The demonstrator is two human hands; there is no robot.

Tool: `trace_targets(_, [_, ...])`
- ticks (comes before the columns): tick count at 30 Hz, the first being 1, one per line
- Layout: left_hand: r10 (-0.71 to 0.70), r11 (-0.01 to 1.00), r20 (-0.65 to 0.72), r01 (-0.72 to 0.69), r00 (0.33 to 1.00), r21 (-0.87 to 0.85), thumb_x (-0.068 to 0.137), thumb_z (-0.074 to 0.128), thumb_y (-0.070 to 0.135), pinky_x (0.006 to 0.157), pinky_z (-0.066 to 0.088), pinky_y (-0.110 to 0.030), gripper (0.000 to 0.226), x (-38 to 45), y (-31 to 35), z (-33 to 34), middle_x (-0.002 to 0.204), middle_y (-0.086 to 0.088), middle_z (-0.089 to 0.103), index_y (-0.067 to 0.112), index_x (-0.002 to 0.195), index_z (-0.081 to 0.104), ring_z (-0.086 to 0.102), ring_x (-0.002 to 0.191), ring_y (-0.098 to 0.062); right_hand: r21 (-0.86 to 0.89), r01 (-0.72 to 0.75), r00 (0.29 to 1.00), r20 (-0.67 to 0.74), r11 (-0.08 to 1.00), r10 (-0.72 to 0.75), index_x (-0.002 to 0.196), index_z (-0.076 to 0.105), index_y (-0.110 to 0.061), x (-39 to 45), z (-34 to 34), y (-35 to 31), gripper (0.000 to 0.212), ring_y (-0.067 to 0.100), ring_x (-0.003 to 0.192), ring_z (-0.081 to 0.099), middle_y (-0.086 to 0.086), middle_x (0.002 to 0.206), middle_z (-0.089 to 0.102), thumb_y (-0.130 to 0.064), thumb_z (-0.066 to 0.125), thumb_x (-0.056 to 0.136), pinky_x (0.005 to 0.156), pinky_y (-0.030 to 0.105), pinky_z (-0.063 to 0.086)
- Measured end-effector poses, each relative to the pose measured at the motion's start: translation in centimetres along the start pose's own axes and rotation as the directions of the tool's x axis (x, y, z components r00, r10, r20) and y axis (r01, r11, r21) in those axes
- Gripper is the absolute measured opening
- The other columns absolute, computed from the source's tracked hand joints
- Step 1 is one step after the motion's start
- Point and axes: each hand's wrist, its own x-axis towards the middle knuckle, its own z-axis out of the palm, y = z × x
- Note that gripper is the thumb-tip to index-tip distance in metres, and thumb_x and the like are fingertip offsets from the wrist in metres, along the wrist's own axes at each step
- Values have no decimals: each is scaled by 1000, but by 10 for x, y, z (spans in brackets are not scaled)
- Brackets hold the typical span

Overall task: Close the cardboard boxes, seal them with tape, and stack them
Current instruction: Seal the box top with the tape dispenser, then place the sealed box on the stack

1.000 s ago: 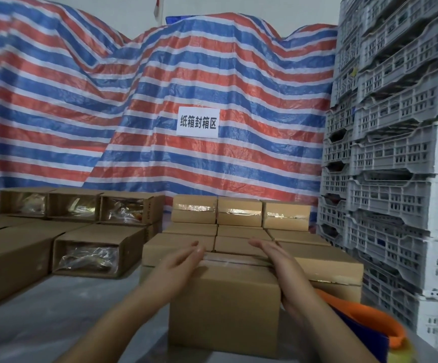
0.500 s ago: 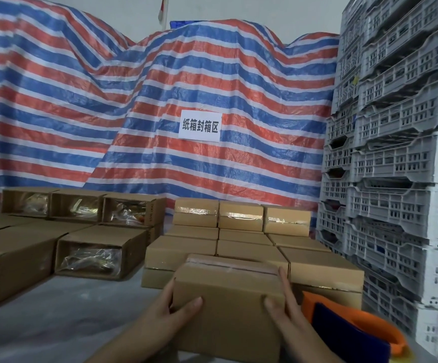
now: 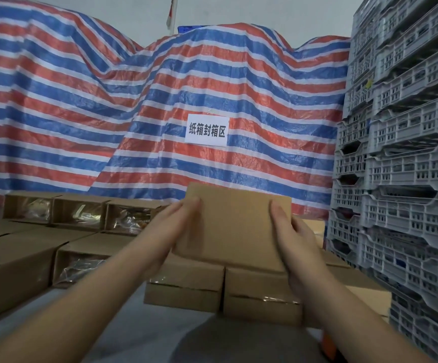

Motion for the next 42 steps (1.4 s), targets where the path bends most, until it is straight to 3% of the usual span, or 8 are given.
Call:
trace_targets(6, [-108,992,-55,105,993,-64,95,55,48,84,52,-42,26,77,7,-6,101,-9,69,24,105,55,66,94,-27,69,-222,973,79,973,216,130,58,-18,96,43,-11,62,28,101,68,7,115,70,-64,61,88,93,44,56])
trace_targets(9, [-154,986,-155,143,976,-81,97,53,45,96,49,-48,24,121,-5,-6,106,-12,65,21,101,53,63,100,-30,90,-247,956,184,965,227,116,68,-21,137,60,-3,45,19,79,73,2,93,77,-55,48,96,65,29,59])
trace_targets(14, [-217,976,-208,208,954,-65,98,54,36,58,46,-33,22,184,-14,-18,85,-10,65,17,88,55,62,78,-23,35,-297,938,199,954,284,81,56,-17,191,76,22,24,11,31,48,-6,42,51,-34,44,93,41,21,45])
trace_targets(20, [-276,953,-189,293,943,73,97,53,32,56,46,-34,18,237,-38,-23,87,-12,64,15,93,53,61,79,-25,16,-342,929,156,940,336,80,61,-19,227,102,62,25,20,59,61,-2,45,61,-34,48,95,52,26,50])
trace_targets(28, [-431,890,-192,450,882,73,98,50,30,63,47,-39,21,269,-75,-30,90,-17,60,10,92,48,58,80,-30,-156,-447,871,148,881,468,81,56,-15,250,114,94,19,27,64,59,7,52,65,-29,49,92,48,33,52])
trace_targets(31, [-446,883,-193,464,874,65,97,50,30,65,48,-41,22,274,-81,-33,91,-19,59,8,93,48,58,82,-31,-166,-472,853,161,866,496,76,56,-16,253,118,103,20,24,43,62,4,43,61,-27,48,90,43,33,52])
trace_targets(39, [-415,887,-207,444,886,124,97,54,26,86,52,-45,16,280,-99,-33,97,-20,61,11,94,51,60,90,-33,-182,-536,807,176,824,564,107,71,-17,256,123,114,28,30,90,67,9,92,76,-35,57,91,83,43,53])
trace_targets(42, [-371,906,-252,408,894,113,101,52,26,72,53,-38,14,283,-103,-33,94,-18,61,14,94,50,61,83,-32,-148,-556,791,210,818,575,101,73,-18,253,122,115,27,29,83,69,8,73,77,-37,58,91,65,40,53])
